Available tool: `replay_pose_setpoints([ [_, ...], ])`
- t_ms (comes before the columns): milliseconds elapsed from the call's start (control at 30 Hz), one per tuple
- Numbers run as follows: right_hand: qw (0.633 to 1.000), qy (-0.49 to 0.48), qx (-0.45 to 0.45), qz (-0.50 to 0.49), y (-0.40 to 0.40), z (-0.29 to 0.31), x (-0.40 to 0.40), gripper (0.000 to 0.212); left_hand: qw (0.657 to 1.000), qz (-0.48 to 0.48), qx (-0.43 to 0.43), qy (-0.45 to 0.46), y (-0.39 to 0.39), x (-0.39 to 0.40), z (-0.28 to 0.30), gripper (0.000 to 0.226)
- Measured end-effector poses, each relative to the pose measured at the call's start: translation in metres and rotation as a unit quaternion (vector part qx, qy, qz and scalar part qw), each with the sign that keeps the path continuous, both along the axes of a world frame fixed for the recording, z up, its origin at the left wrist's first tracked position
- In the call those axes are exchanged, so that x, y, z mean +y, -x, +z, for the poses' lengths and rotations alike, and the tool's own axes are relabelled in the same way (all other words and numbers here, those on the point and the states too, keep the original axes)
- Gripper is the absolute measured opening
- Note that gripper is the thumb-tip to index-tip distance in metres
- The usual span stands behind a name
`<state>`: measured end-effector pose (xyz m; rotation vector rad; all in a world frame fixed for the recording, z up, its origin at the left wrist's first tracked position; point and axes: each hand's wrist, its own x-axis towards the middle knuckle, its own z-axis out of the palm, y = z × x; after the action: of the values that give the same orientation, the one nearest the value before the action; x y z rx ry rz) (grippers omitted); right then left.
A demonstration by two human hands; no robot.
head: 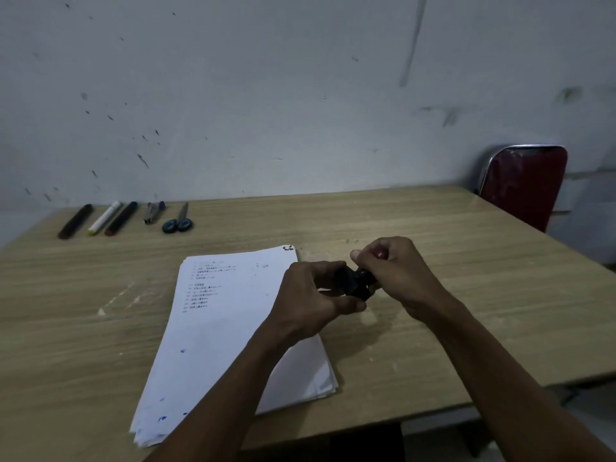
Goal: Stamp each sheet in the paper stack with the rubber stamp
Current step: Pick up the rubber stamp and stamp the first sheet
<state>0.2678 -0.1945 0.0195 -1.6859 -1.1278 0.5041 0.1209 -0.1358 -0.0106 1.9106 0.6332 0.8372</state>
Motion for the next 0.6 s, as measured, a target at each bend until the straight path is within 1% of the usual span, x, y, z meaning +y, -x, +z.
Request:
replay_pose_setpoints([
  [133,1.0,0.005,0.002,0.008,-0.005,-0.001,0.002,0.019,1.0,-0.001,-0.003,0.011,0.0,-0.001,0.001,0.034],
  [300,0.999,-0.006,0.041,0.014,-0.011,-0.005,0.003,0.022,1.0,0.012,-0.008,0.001,-0.003,-0.004,0.003,0.033],
  [400,0.998,-0.043,0.048,-0.017,-0.009,-0.01,0.006,0.025,0.999,0.038,-0.021,-0.013,-0.009,-0.007,0.005,0.028],
  [500,0.996,-0.062,0.027,-0.059,-0.007,-0.013,0.01,0.022,0.998,0.052,-0.026,-0.009,-0.014,-0.01,0.006,0.025],
  [600,0.994,-0.075,0.027,-0.076,-0.007,-0.016,0.013,0.019,0.998,0.058,-0.026,-0.005,-0.017,-0.011,0.004,0.026],
])
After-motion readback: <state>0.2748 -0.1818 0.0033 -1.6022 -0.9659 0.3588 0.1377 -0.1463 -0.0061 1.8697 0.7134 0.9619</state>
